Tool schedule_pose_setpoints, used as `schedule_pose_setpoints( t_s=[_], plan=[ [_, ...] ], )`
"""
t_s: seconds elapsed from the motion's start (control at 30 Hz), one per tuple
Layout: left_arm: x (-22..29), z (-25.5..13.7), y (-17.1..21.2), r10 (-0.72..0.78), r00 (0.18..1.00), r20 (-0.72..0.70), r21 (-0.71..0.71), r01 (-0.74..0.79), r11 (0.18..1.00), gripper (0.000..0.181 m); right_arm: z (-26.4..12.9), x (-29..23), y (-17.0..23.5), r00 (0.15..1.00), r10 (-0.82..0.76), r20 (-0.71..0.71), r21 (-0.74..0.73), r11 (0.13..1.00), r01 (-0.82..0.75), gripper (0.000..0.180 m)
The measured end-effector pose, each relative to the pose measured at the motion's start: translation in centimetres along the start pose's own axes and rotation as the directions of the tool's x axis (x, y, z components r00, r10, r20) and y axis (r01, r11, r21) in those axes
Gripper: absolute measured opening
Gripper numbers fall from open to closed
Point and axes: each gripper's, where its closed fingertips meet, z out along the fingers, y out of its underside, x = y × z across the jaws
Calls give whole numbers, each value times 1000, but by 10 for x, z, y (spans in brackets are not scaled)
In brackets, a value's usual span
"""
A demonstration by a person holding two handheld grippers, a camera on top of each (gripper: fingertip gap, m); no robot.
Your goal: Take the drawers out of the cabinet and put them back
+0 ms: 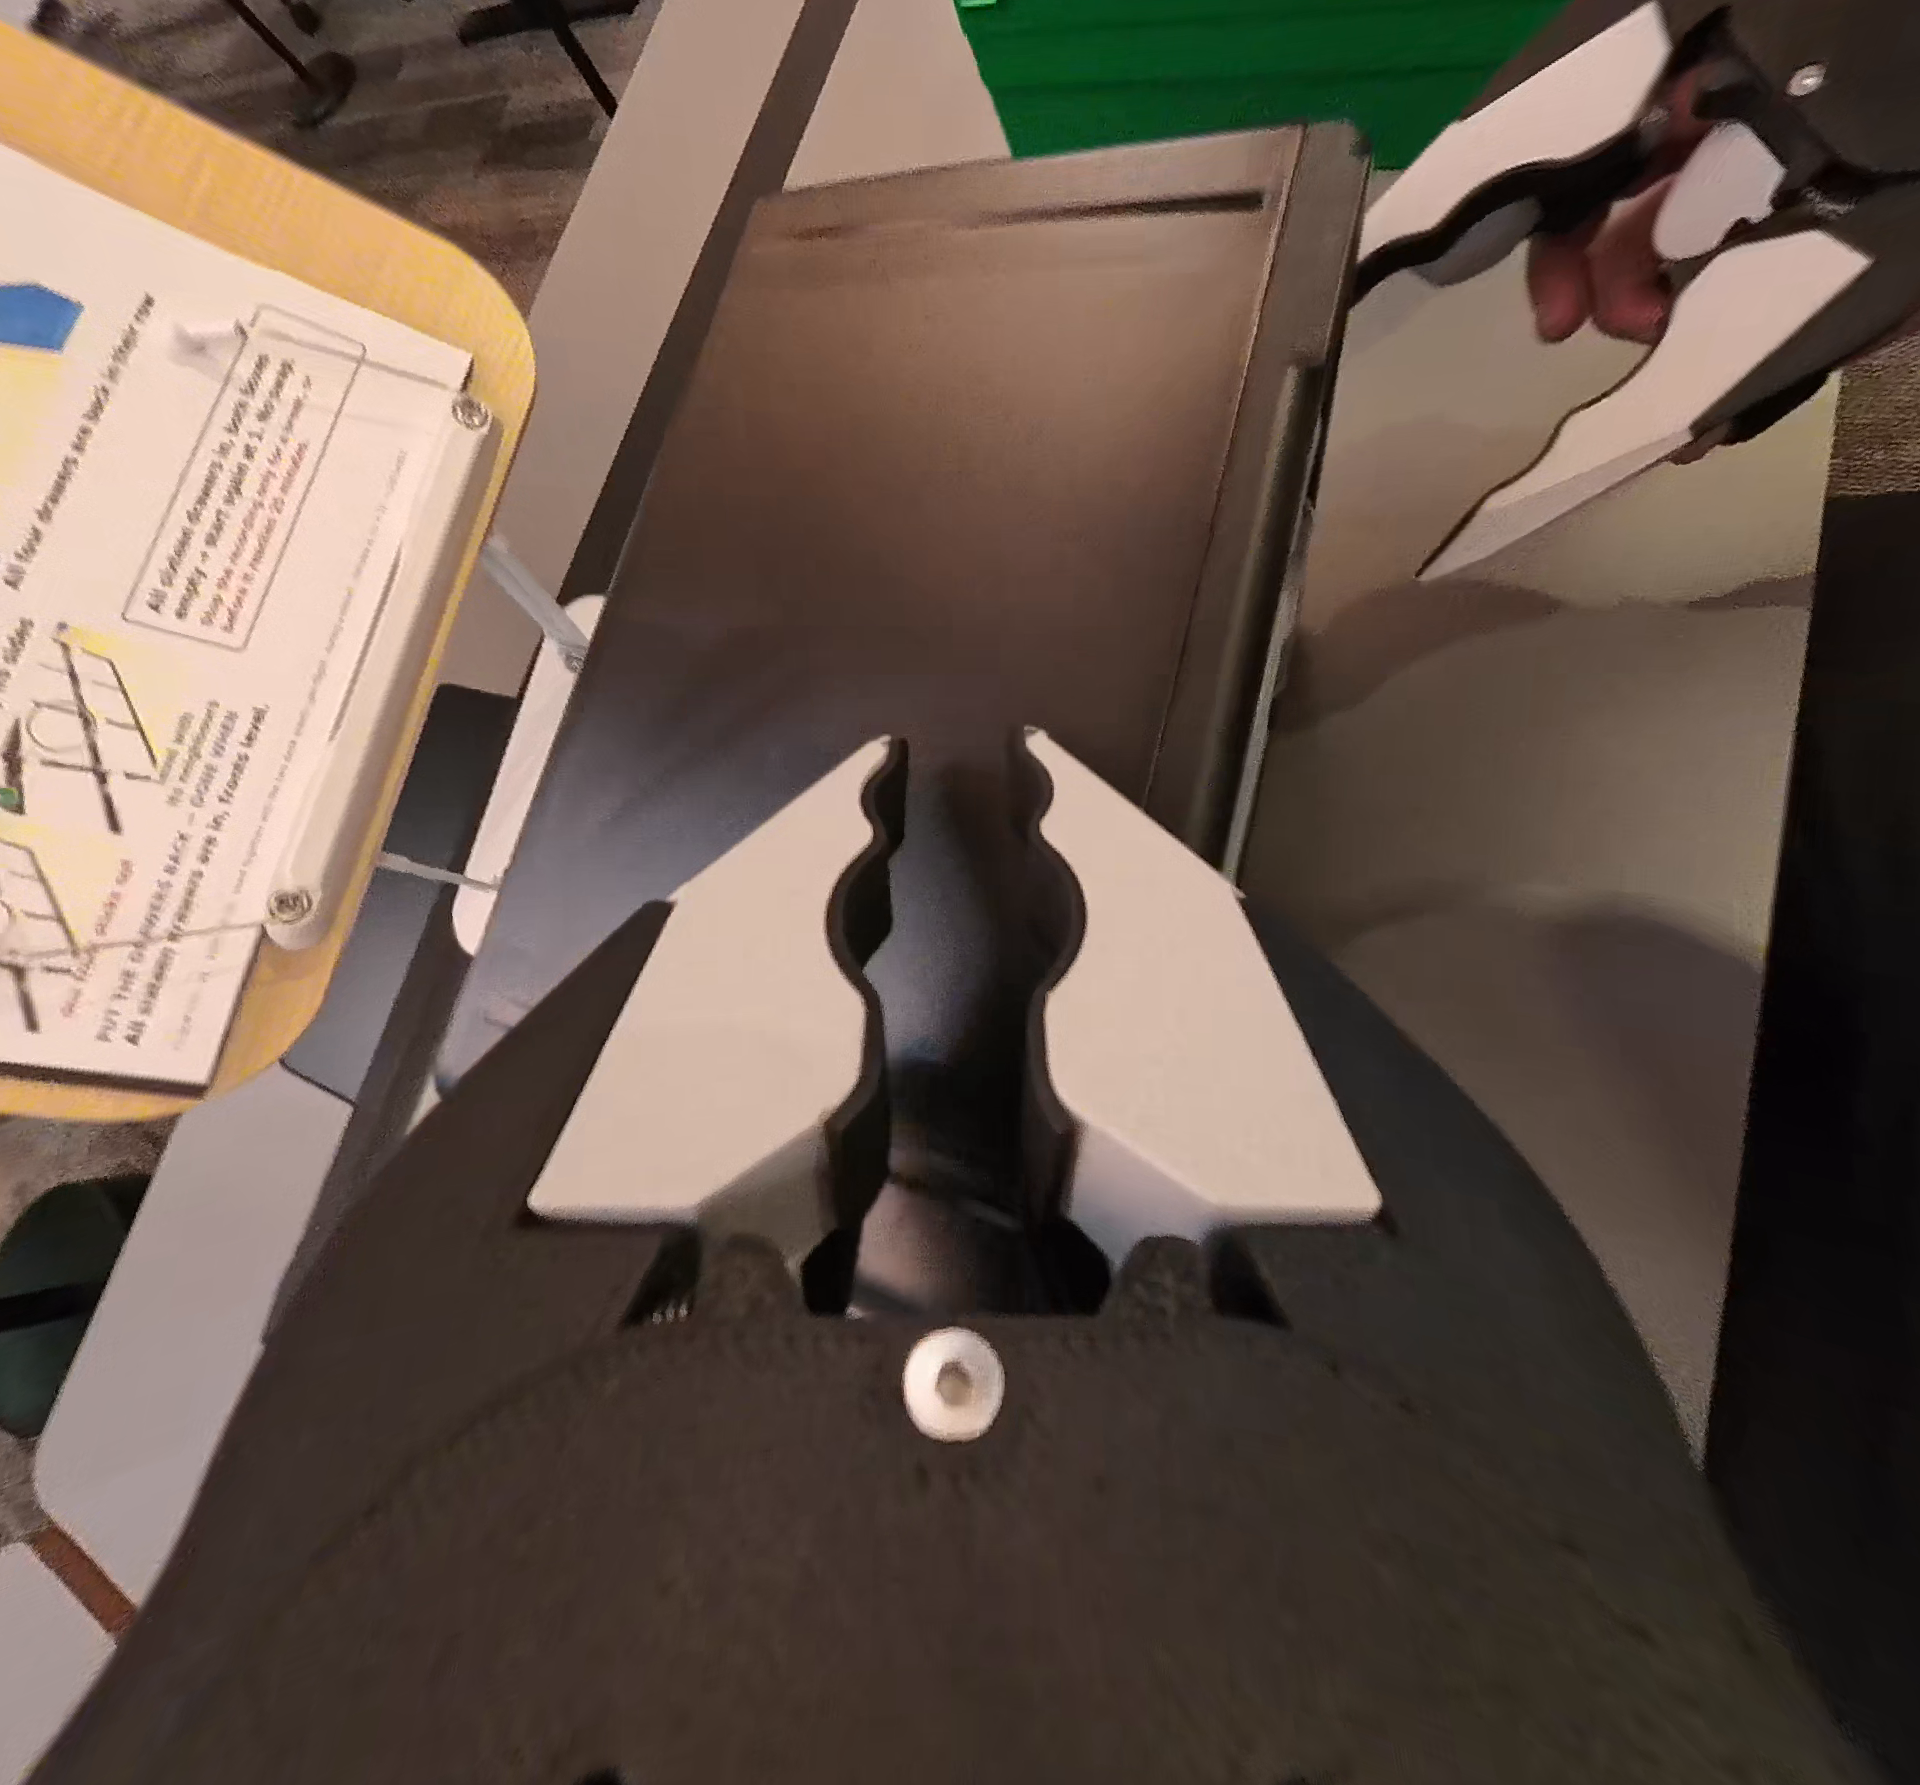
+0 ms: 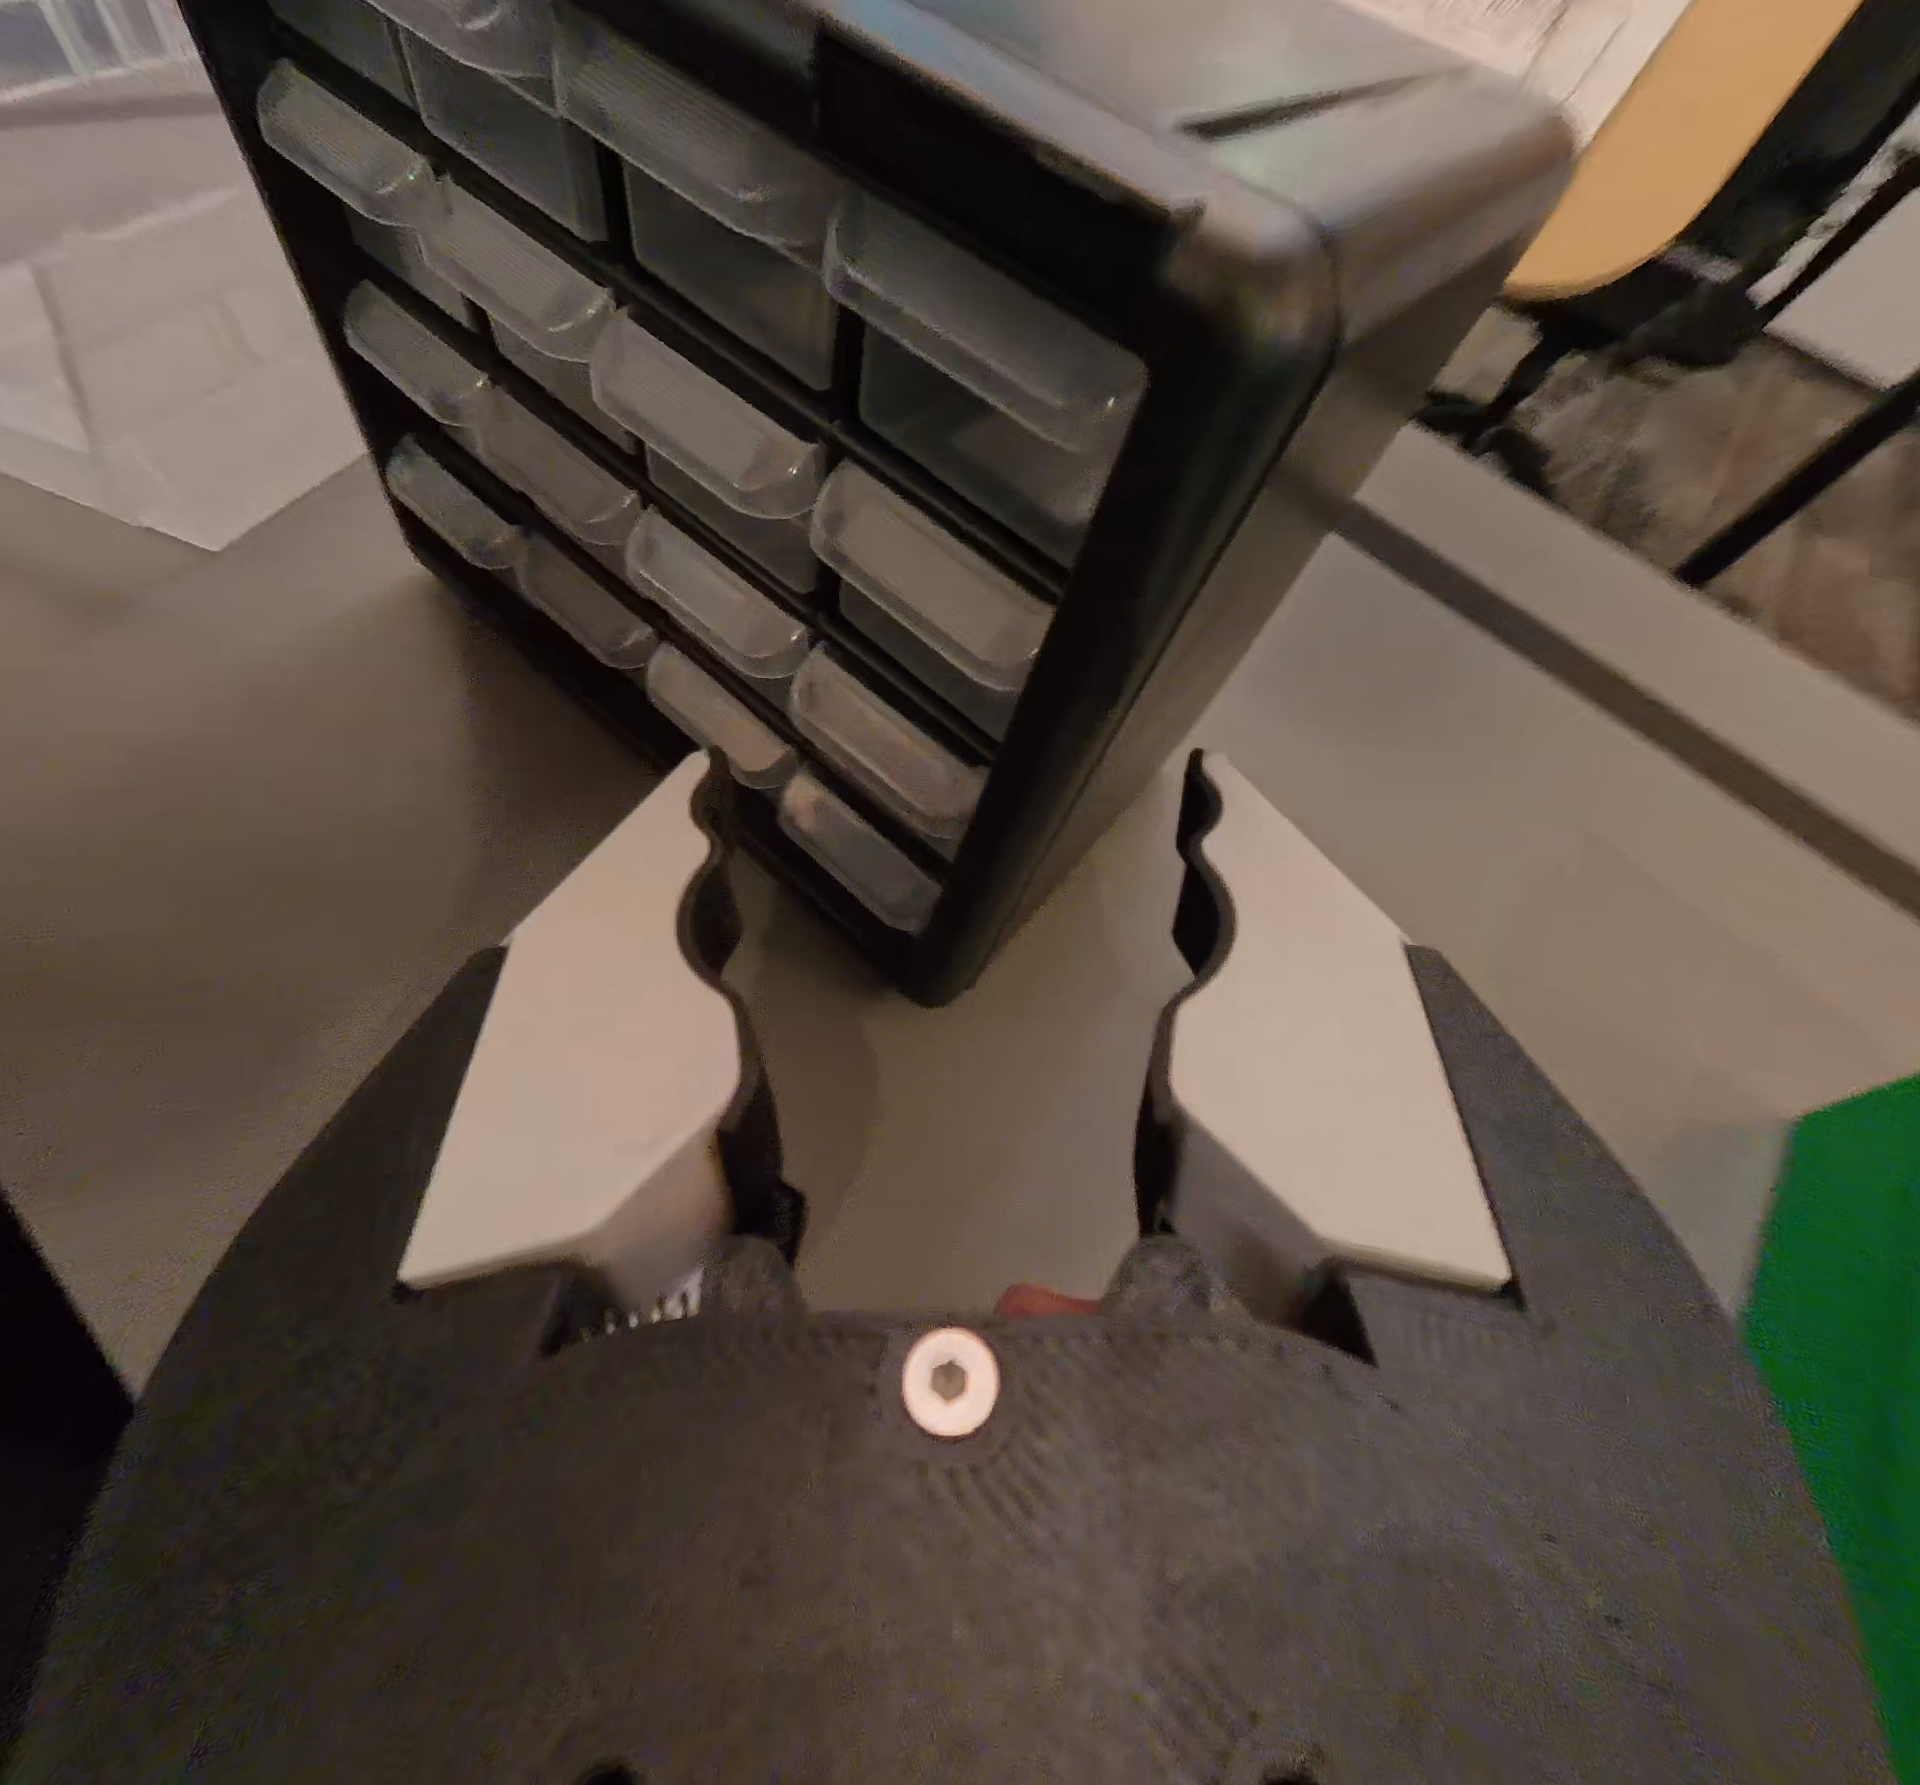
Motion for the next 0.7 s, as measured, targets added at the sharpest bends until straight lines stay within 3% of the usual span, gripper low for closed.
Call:
schedule_pose_setpoints(
  t_s=[0.03,0.17,0.33,0.57,0.7],
  plan=[
    [-2,2,-6,11,1000,13,6,-11,1000,19,-5,3,-3,999,-33,-35,14,999,34,79],
    [-10,19,-34,19,1000,8,39,-19,999,23,-23,12,-25,961,-189,-201,65,977,205,67],
    [-23,57,-52,-37,999,-24,-6,36,999,35,-34,7,-58,814,-428,-394,57,872,486,40],
    [-26,94,-67,-44,999,-28,-18,44,999,35,-14,7,-59,630,-644,-434,-84,725,683,22],
    [-33,99,-67,-42,999,8,-23,43,999,30,-13,13,-63,550,-688,-473,-124,670,732,11]
  ],
)
